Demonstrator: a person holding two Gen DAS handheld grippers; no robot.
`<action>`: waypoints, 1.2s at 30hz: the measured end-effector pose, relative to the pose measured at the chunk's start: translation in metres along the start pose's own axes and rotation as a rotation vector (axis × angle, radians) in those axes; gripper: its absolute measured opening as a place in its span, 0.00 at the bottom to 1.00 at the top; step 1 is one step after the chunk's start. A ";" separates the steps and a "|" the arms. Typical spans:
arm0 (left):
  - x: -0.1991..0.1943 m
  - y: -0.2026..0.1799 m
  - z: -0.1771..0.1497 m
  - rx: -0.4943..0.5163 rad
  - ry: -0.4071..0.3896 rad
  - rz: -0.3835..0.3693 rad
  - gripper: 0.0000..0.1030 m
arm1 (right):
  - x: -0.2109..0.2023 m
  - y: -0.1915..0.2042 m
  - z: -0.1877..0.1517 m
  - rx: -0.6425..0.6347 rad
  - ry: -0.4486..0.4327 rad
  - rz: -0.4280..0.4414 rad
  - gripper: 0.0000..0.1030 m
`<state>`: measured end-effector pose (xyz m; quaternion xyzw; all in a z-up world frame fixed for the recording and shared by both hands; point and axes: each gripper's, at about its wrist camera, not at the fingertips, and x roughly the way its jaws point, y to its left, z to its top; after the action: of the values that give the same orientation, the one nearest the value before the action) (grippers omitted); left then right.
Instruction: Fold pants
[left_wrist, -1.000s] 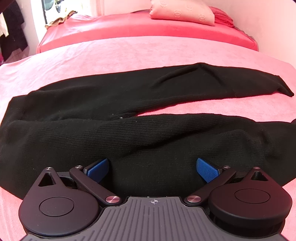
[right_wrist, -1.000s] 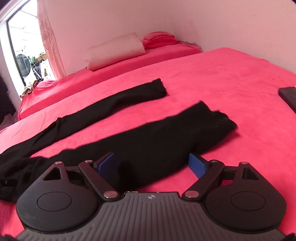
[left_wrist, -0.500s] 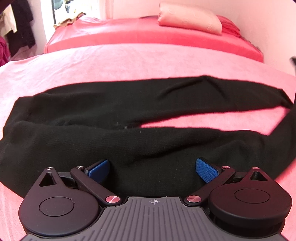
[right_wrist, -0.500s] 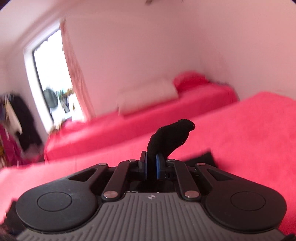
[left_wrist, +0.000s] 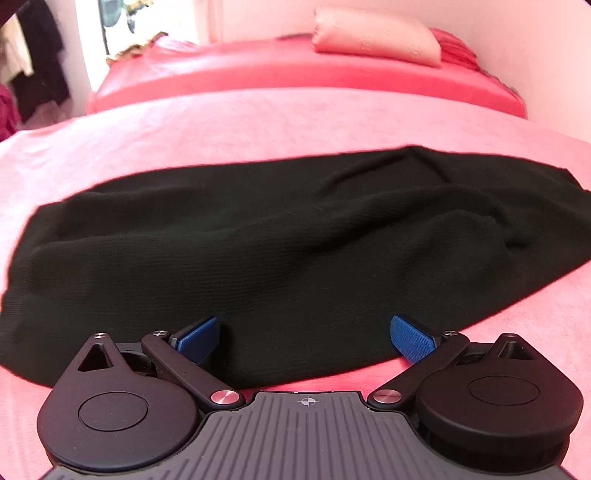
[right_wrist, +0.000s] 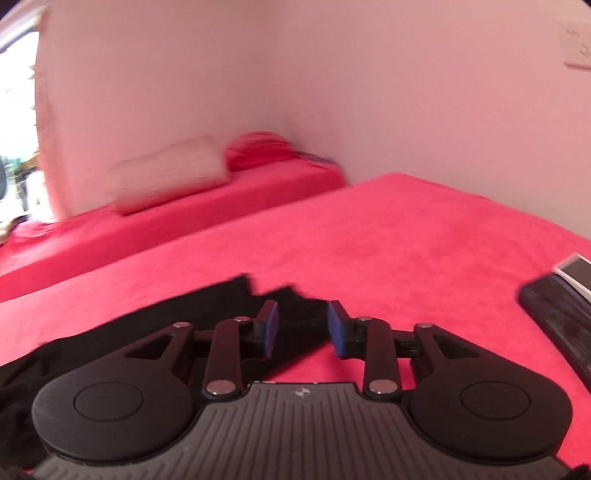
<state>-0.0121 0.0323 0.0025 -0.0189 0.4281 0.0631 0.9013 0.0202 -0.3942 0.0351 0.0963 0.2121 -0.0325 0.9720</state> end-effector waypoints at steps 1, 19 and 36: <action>-0.004 0.005 -0.003 -0.003 -0.017 0.017 1.00 | -0.002 0.016 0.001 -0.036 0.021 0.083 0.63; -0.035 0.188 -0.054 -0.366 -0.047 0.264 1.00 | 0.001 0.072 -0.031 -0.015 0.437 0.243 0.73; -0.026 0.180 -0.041 -0.372 -0.011 0.267 1.00 | 0.038 -0.014 -0.014 0.423 0.230 0.182 0.08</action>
<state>-0.0836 0.2044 0.0001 -0.1278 0.4027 0.2597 0.8684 0.0472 -0.4060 0.0042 0.3193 0.3000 0.0225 0.8986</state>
